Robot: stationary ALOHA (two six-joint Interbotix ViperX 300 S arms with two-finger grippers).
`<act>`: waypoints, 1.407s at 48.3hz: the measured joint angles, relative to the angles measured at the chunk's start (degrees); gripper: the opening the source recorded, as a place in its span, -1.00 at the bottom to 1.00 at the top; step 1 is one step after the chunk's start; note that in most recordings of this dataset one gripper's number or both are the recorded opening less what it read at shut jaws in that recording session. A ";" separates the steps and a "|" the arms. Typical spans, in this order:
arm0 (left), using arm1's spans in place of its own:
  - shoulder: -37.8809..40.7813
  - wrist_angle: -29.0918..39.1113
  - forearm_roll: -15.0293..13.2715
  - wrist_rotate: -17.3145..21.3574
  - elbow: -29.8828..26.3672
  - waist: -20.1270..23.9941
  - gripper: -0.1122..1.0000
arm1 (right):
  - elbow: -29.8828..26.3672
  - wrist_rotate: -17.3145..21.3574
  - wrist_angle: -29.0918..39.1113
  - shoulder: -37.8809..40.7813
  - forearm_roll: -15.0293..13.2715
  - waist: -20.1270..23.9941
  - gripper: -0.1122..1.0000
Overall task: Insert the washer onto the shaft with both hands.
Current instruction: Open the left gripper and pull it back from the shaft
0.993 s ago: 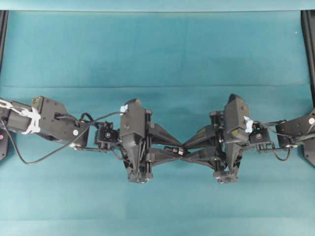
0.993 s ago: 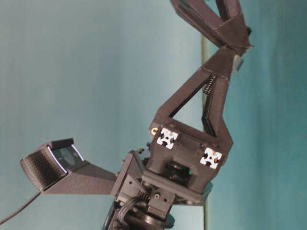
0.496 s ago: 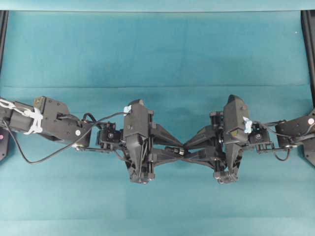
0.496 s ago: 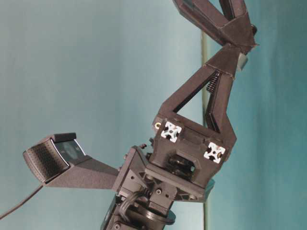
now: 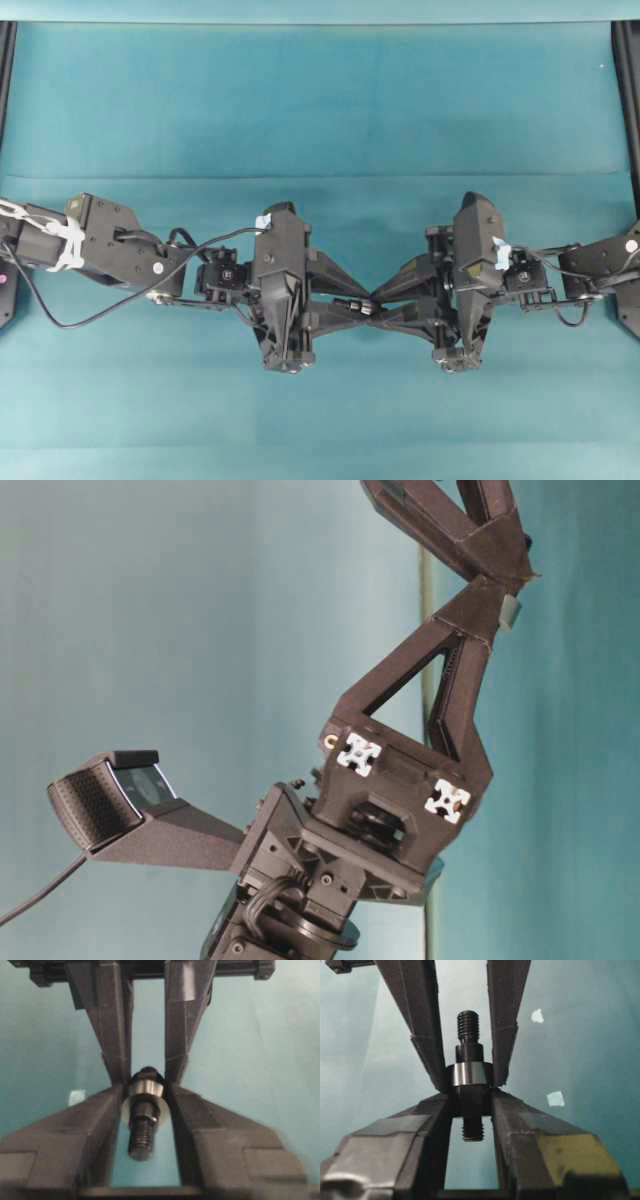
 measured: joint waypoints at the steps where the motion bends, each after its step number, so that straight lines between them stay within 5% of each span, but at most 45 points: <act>1: 0.00 0.18 0.00 0.09 0.00 0.00 0.37 | -0.09 0.00 -0.09 0.00 0.00 -0.09 -0.79; 8: -0.09 0.53 0.00 0.44 0.00 -0.18 0.91 | -0.62 0.00 -0.09 -0.09 0.09 -0.53 -0.79; 35: -2.37 5.54 0.00 0.62 1.49 -0.18 0.83 | -0.70 0.00 1.14 0.00 -0.09 -0.44 -0.79; 68: -18.46 8.53 0.00 0.70 17.23 -0.18 0.81 | -0.70 0.00 3.69 -0.09 -0.09 0.00 -0.79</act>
